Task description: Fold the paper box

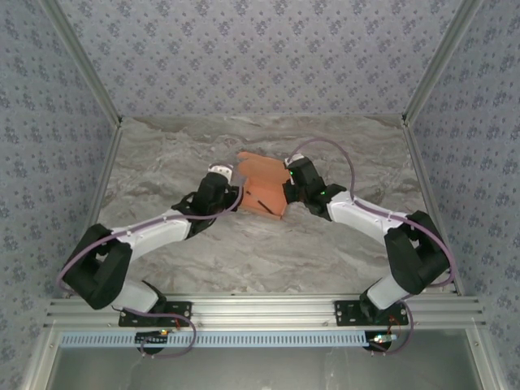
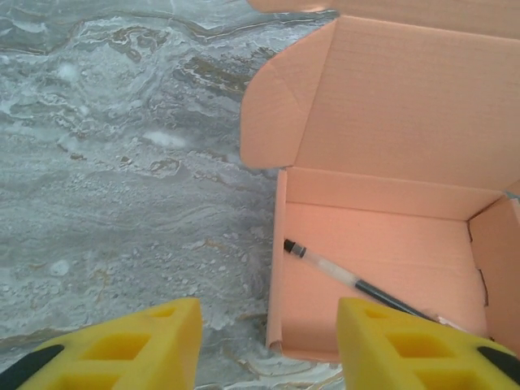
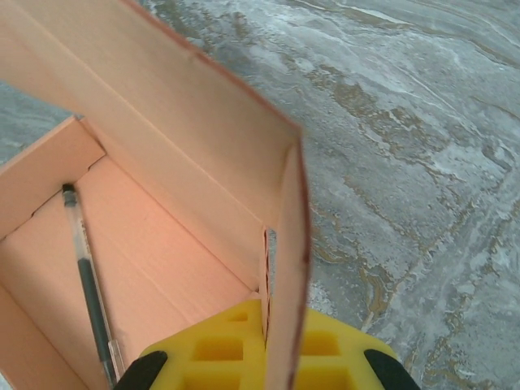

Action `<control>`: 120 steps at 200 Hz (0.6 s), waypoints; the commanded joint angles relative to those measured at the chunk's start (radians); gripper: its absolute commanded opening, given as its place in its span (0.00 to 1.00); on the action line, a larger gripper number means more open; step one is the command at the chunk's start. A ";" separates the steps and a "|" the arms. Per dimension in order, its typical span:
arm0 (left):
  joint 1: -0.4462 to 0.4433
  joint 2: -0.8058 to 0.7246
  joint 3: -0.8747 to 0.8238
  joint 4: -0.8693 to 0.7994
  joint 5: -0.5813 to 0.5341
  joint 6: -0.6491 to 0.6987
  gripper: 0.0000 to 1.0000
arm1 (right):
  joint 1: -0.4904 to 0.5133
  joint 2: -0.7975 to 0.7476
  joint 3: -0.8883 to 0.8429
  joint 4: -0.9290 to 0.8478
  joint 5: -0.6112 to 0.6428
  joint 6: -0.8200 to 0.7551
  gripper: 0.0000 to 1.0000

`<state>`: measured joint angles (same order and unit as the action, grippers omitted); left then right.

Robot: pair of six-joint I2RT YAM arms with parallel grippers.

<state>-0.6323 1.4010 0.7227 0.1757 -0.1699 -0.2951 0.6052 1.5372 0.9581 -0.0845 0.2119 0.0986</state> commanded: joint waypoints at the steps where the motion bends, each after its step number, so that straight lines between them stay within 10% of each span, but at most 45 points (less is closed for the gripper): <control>1: 0.055 -0.052 -0.020 -0.007 0.145 0.106 0.52 | -0.015 -0.040 -0.027 -0.021 -0.085 -0.122 0.00; 120: 0.218 0.263 0.270 -0.073 0.505 0.394 0.74 | -0.087 -0.058 -0.021 -0.066 -0.232 -0.217 0.00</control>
<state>-0.4332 1.6207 0.9241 0.1265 0.2485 0.0280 0.5247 1.4940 0.9394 -0.1062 0.0017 -0.0959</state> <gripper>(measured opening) 0.738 0.054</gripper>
